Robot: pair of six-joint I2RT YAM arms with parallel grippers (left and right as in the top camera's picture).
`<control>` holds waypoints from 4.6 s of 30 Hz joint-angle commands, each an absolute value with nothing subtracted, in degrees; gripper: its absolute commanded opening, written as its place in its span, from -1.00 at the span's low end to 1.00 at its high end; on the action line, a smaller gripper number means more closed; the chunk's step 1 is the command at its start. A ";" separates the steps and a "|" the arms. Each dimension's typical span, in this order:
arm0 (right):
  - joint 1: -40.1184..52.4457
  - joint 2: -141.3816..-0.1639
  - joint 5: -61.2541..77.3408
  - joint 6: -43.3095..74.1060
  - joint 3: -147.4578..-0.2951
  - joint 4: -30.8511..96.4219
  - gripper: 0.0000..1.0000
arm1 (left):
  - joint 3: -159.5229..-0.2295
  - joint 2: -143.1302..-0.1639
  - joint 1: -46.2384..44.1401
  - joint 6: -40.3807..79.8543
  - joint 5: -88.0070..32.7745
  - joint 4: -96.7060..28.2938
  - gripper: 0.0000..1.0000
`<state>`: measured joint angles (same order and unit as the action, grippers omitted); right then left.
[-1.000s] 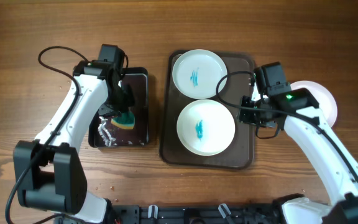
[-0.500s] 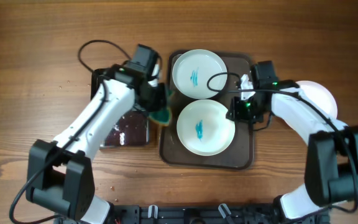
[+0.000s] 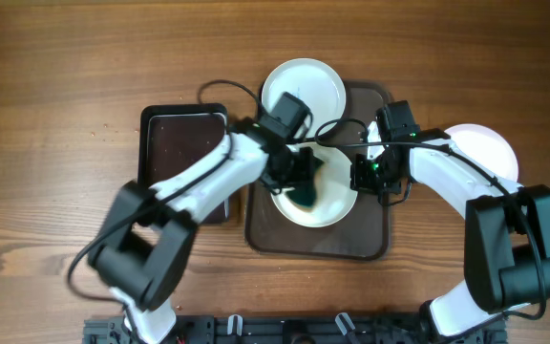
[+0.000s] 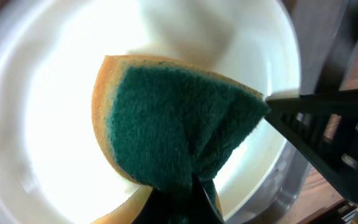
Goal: Clean dirty plates on tray and stack at the side
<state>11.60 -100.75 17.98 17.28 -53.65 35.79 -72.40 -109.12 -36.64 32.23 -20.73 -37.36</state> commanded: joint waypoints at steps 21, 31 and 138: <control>11.44 -102.17 13.52 18.17 -52.14 36.67 -0.92 | -76.99 -116.36 -36.10 25.93 19.40 -48.45 -0.92; 11.46 -102.17 13.47 17.93 -52.14 36.67 -0.91 | -77.91 -116.68 -36.53 27.94 -16.43 -38.04 -0.92; 54.63 -106.10 -34.00 11.18 -93.01 33.43 -0.91 | -80.79 -54.48 -1.69 26.11 2.66 -66.96 1.00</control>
